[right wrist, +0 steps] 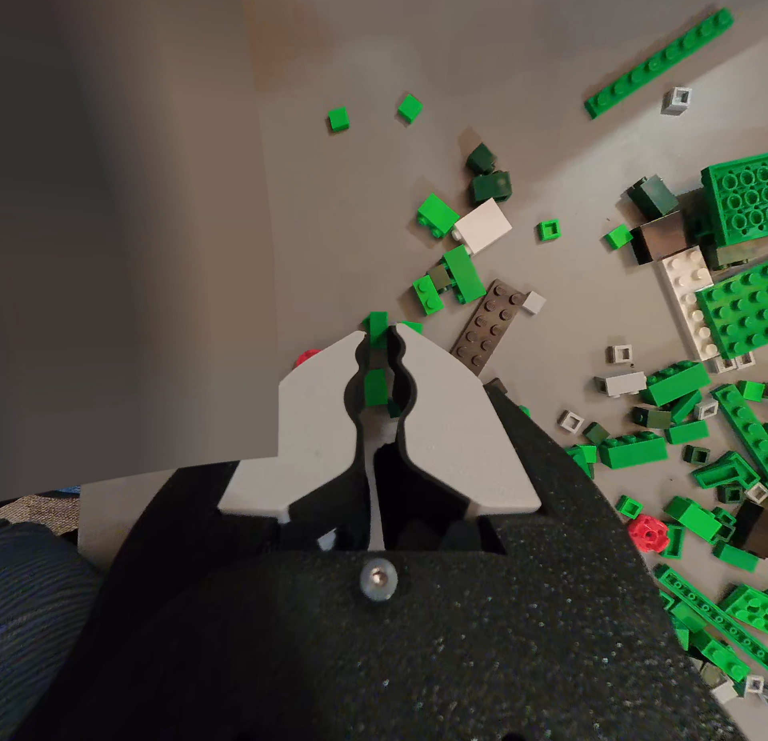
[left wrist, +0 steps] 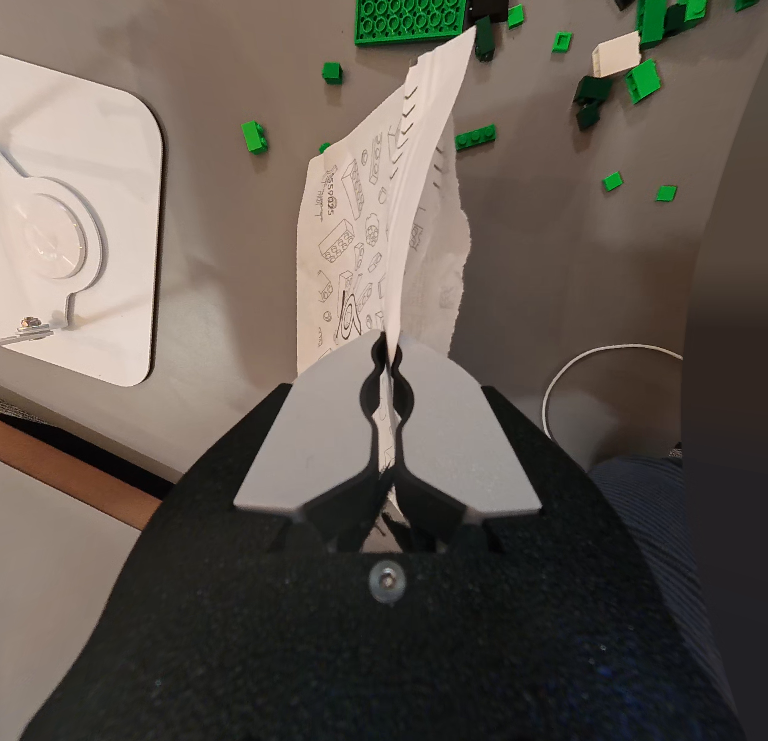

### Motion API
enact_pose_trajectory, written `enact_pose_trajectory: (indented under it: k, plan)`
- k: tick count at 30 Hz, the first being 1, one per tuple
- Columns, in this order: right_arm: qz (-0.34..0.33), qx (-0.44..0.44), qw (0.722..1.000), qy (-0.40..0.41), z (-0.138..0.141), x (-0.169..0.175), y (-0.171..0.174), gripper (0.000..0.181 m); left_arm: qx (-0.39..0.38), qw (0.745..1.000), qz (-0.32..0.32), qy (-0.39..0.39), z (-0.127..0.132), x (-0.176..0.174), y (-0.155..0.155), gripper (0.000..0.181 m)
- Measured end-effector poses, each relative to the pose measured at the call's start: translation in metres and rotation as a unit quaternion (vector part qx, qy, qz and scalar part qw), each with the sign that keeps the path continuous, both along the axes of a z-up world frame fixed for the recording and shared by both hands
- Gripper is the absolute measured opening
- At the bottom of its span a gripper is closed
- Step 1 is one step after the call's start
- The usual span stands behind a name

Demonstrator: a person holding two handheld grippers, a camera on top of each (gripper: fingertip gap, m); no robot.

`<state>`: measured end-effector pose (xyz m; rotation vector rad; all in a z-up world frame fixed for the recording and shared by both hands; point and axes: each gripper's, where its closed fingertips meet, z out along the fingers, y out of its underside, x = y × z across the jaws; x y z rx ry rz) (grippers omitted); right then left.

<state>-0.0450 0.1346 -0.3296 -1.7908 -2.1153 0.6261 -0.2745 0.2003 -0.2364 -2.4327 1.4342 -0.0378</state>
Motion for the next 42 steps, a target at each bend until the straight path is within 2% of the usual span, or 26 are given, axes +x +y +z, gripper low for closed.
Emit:
enact_pose_trajectory:
  k: [10,17,34,42]
  plan:
    - [-0.001,-0.014,1.000,-0.011,-0.004,0.001,-0.002,0.017,-0.003,1.000,0.003,-0.004,0.000,0.000,0.000,0.000]
    - [0.004,0.013,1.000,-0.009,-0.006,-0.003,0.002,0.022,-0.005,1.000,0.001,-0.003,0.000,0.001,-0.001,0.000]
    - [-0.034,-0.017,0.999,-0.014,-0.006,-0.013,0.003,0.017,-0.008,1.000,0.000,-0.003,-0.001,0.001,-0.001,0.000]
    - [-0.050,0.008,0.998,-0.037,-0.006,-0.019,0.004,0.011,-0.011,1.000,0.000,-0.002,-0.001,0.002,-0.001,0.000]
